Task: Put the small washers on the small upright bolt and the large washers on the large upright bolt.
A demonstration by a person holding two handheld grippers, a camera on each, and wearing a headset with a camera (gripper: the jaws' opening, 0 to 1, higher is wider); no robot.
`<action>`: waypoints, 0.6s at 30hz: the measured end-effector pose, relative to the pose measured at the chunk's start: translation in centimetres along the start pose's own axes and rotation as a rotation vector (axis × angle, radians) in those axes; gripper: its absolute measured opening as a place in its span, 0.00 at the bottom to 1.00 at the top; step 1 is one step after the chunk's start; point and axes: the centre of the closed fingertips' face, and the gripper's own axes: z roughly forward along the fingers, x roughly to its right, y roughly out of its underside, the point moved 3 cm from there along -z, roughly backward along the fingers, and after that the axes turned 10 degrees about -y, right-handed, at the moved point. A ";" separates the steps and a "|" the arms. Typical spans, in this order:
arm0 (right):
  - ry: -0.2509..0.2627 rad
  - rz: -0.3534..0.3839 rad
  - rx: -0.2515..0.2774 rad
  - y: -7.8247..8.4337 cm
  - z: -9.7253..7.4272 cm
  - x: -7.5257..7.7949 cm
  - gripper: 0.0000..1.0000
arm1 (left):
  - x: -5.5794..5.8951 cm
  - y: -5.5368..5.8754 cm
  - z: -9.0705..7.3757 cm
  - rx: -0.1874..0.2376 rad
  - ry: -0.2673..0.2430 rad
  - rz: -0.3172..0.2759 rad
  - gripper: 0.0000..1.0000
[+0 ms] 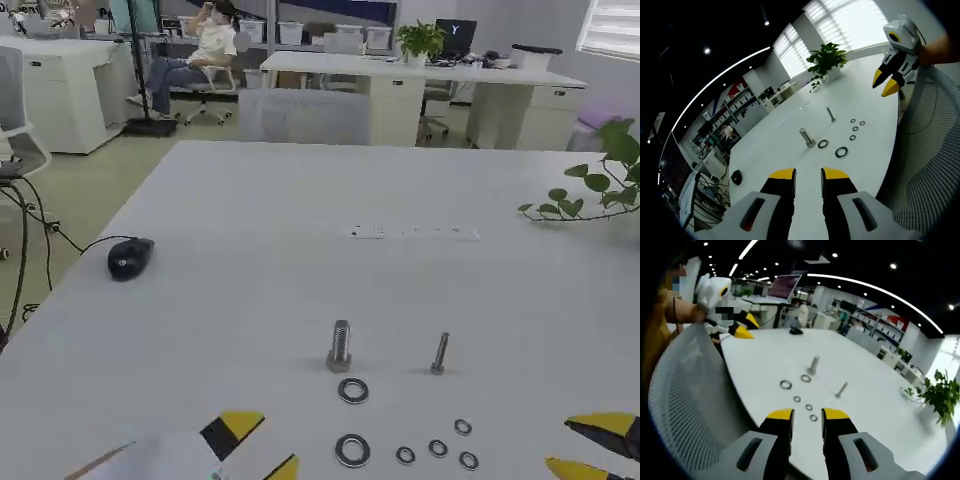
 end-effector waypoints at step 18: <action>-0.018 -0.003 -0.031 0.4 0.3 -0.3 0.23 | 0.3 0.3 0.1 -0.021 0.011 0.009 0.18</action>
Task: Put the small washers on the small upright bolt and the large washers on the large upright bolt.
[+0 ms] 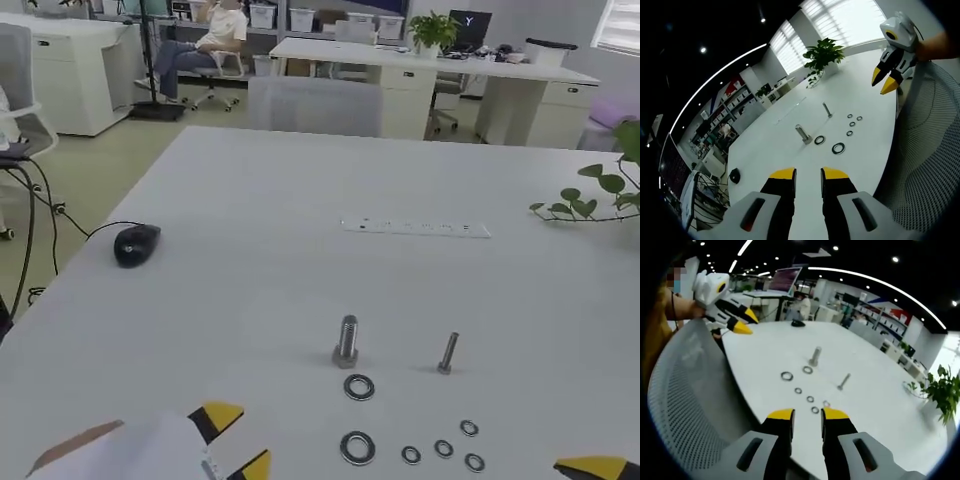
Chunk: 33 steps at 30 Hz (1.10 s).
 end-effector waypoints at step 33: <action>0.021 -0.021 0.000 -0.1 -0.1 0.0 0.23 | 0.2 0.0 -0.1 0.004 0.008 0.018 0.18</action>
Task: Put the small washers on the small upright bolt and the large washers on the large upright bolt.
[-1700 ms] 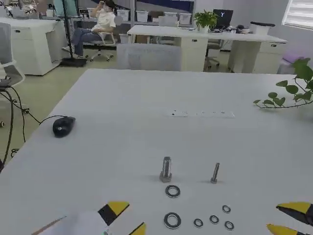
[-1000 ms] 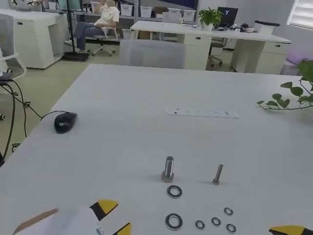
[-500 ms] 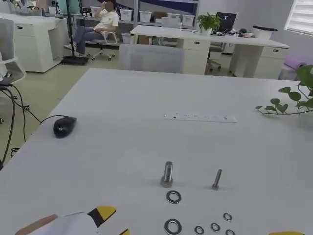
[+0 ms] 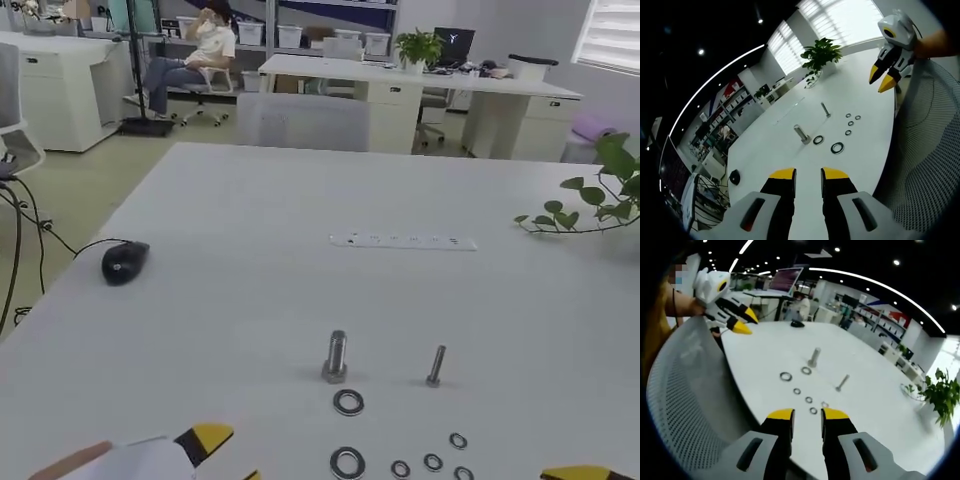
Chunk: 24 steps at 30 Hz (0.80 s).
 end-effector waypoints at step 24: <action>-0.073 0.077 0.196 -2.7 -1.1 0.2 0.27 | 0.7 -1.7 -0.2 0.088 0.127 -0.114 0.27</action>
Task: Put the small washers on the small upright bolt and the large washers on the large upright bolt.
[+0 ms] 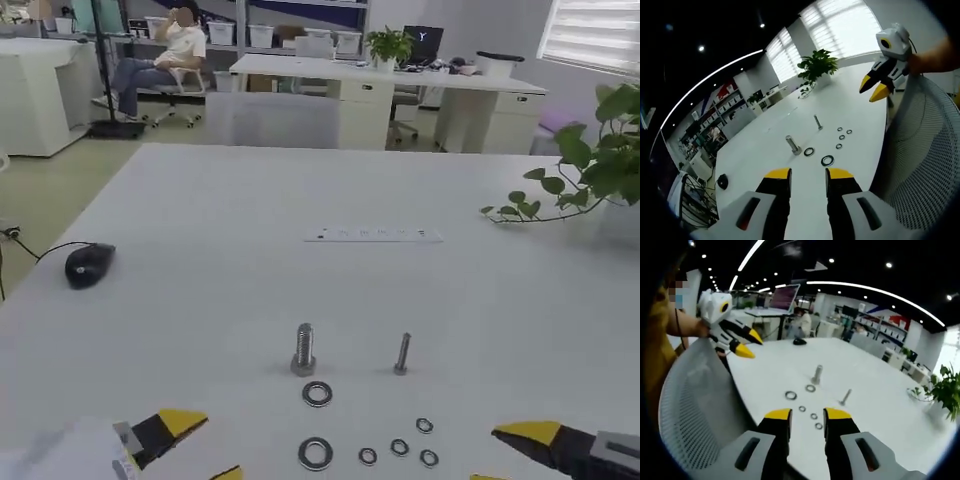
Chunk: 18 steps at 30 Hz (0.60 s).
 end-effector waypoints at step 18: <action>-0.289 0.075 0.142 -1.9 -0.6 3.2 0.47 | -1.5 -4.5 -1.1 0.147 0.122 -0.372 0.53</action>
